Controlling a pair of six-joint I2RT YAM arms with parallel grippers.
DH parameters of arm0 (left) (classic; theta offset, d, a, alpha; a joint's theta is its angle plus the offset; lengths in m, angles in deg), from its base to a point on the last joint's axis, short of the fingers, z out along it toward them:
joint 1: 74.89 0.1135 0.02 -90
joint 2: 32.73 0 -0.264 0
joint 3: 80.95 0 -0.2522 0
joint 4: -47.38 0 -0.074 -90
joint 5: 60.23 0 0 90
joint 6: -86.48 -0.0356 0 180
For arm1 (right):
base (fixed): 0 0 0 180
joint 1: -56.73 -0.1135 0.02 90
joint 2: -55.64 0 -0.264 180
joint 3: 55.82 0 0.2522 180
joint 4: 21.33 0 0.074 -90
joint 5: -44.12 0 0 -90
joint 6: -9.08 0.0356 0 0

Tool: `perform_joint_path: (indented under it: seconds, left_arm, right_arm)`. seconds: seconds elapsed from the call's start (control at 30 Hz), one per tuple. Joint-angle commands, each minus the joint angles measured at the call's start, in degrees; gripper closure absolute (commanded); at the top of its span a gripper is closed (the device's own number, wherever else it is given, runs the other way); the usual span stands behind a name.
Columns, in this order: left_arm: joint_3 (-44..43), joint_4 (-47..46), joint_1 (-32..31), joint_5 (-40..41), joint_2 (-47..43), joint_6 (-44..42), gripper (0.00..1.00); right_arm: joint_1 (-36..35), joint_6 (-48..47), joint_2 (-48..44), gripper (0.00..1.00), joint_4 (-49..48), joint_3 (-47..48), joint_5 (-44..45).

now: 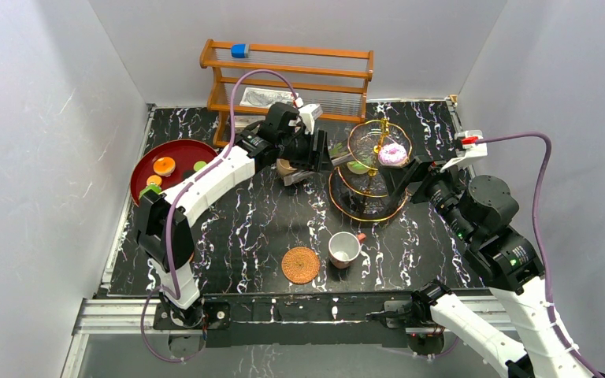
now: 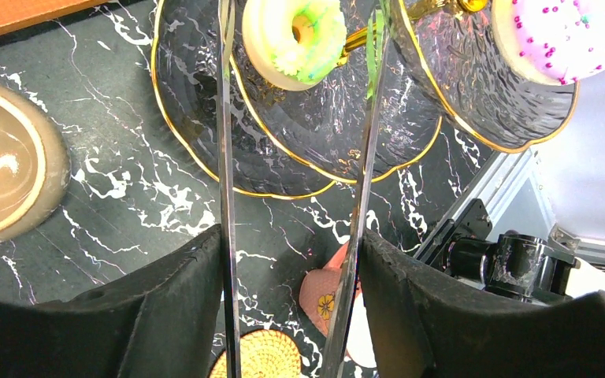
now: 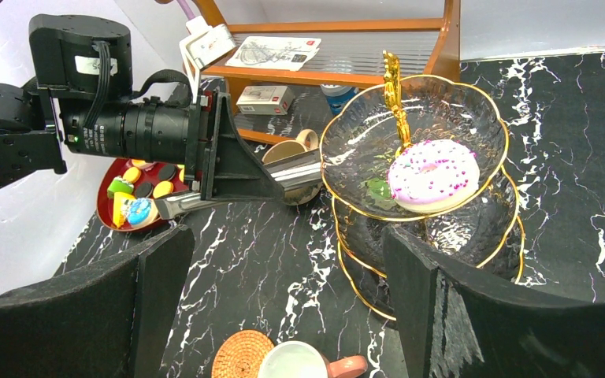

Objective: Serve the afternoon tea
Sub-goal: Place the desert on the desert table.

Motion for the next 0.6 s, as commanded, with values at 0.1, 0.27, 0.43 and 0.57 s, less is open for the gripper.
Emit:
perform_joint_path:
  seconds: [0.1, 0.27, 0.43, 0.57]
  left_arm:
    - [-2.38, 0.16, -0.30, 0.20, -2.01, -1.01, 0.44]
    - [-1.70, 0.98, -0.29, 2.50, -3.91, -1.68, 0.48]
    - [-0.34, 1.39, -0.34, 5.93, -7.08, -2.49, 0.50]
    - [0.73, 2.61, -0.26, 9.45, -9.37, -3.54, 0.50]
  right_arm:
    - [-0.19, -0.51, -0.39, 0.01, -3.07, 0.55, 0.41]
    - [-0.19, -0.47, -0.53, 0.01, -3.01, 0.55, 0.55]
    - [-0.26, -0.45, -0.39, 0.01, -2.96, 0.59, 0.51]
    - [-0.21, -0.50, -0.31, 0.01, -3.07, 0.72, 0.31]
